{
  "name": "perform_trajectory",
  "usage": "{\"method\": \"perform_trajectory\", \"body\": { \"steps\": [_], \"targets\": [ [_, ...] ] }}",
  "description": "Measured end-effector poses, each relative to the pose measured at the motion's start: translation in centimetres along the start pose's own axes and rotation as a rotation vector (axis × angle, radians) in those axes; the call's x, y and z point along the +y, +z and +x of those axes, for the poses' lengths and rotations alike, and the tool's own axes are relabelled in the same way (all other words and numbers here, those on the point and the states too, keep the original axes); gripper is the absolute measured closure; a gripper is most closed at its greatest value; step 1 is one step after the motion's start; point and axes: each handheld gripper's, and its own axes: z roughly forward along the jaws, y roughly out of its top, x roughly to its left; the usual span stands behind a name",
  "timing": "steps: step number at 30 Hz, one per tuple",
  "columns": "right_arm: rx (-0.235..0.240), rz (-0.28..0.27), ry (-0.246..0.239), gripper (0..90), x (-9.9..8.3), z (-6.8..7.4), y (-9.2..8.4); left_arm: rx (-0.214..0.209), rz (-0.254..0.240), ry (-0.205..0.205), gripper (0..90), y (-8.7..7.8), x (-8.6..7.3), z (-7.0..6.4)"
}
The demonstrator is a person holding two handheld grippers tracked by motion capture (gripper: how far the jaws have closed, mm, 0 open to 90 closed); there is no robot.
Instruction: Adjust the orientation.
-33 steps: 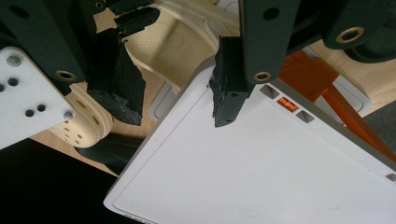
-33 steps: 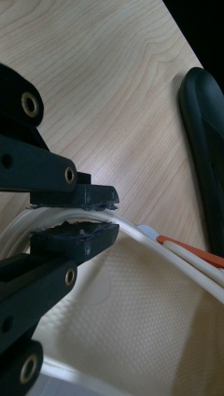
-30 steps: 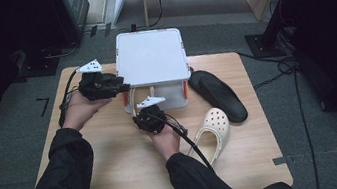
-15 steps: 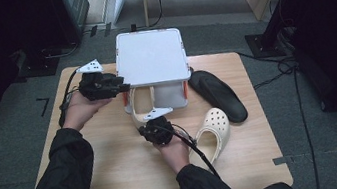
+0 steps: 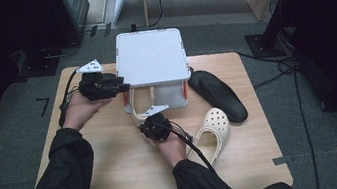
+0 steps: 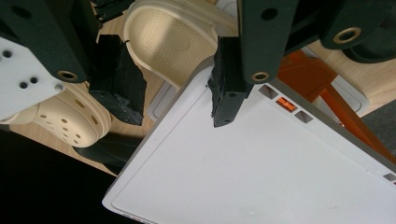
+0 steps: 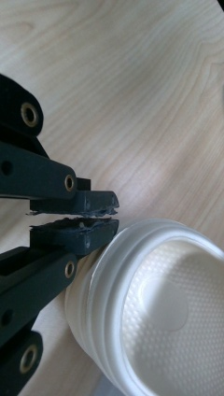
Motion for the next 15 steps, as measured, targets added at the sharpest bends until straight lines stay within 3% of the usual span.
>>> {"method": "perform_trajectory", "body": {
  "steps": [6,10,15],
  "targets": [
    [-0.010,-0.008,-0.013,83.3,0.9,-0.6,0.8,0.000,0.000,0.000,55.4,0.0,0.0,0.0],
    [-0.013,-0.003,0.007,82.8,1.3,-1.0,1.1,-0.002,-0.001,0.000,55.5,0.0,0.0,0.0],
    [-0.013,-0.018,-0.015,82.3,1.5,-1.4,1.4,0.001,0.000,-0.002,55.6,0.1,0.0,0.0]
  ]
}}
